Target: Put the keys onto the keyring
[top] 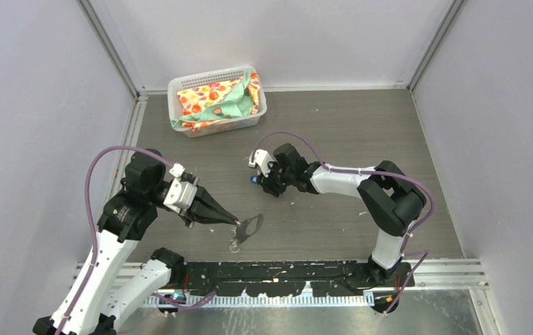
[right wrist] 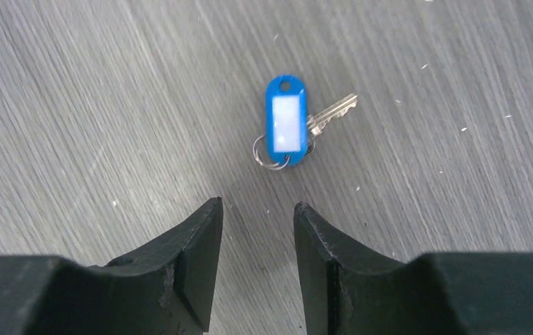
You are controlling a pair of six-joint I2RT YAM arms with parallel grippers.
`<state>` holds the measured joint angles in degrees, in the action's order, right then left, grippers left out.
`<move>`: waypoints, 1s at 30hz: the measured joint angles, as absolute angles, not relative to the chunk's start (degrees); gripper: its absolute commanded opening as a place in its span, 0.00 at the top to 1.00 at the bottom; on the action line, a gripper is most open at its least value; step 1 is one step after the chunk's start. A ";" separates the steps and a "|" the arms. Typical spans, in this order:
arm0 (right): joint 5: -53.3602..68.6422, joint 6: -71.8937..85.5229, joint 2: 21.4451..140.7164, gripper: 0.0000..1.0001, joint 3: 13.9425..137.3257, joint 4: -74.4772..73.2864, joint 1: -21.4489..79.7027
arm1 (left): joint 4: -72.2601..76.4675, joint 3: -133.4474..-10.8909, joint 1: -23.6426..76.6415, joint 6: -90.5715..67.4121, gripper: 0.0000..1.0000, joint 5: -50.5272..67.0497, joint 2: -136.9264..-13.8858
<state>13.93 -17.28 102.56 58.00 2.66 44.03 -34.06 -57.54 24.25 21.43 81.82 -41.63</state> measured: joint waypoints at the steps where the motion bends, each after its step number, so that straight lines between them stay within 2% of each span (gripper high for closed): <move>1: 14.00 -19.59 102.54 0.53 57.63 2.07 44.03 | -34.04 -57.54 24.25 21.39 1.00 81.82 -41.63; 6: 13.82 -30.37 102.54 0.54 57.69 -0.73 44.14 | -33.87 -57.54 24.25 21.21 1.00 81.82 -41.63; 10: 14.02 -36.84 102.89 0.62 58.96 -2.50 44.23 | -33.32 -57.54 24.25 20.97 1.00 81.82 -41.63; 21: 15.86 -44.82 109.01 0.69 64.58 -3.70 45.84 | -31.64 -57.54 24.25 19.68 1.00 81.84 -41.76; 30: 16.43 -46.17 109.69 0.94 64.73 -3.36 46.09 | -30.30 -57.54 24.25 19.46 1.00 81.87 -41.74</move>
<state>16.43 -46.17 109.69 64.73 -3.36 46.09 -30.30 -57.54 24.25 19.46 81.87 -41.74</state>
